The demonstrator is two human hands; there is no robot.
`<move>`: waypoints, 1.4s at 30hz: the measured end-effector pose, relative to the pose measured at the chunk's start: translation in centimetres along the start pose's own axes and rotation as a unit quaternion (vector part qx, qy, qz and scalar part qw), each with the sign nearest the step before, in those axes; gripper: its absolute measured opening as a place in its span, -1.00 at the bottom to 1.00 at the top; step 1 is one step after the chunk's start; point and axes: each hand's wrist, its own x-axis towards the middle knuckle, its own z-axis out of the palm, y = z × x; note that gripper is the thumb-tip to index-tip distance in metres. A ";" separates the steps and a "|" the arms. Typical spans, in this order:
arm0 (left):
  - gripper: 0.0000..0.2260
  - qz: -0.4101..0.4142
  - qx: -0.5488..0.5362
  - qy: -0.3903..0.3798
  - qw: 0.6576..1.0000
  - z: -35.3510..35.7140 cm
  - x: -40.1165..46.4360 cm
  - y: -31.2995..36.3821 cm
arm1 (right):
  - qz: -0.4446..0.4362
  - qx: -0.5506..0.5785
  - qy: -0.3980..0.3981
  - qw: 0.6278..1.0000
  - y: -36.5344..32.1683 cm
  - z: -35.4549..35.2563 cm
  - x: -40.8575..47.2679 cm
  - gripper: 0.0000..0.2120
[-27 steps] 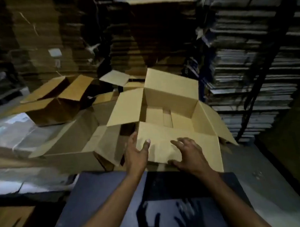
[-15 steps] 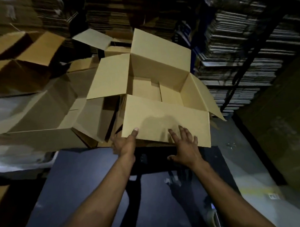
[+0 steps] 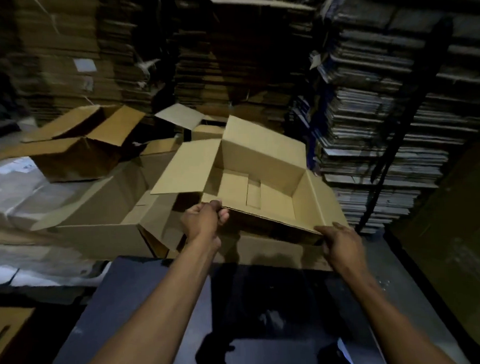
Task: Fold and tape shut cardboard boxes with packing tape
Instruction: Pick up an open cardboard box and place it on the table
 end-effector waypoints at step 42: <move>-0.14 0.100 0.822 -0.322 0.459 -39.6 -23.4 -2.4 | -0.030 0.192 -0.277 0.941 -24.0 -2.6 -39.9 -0.55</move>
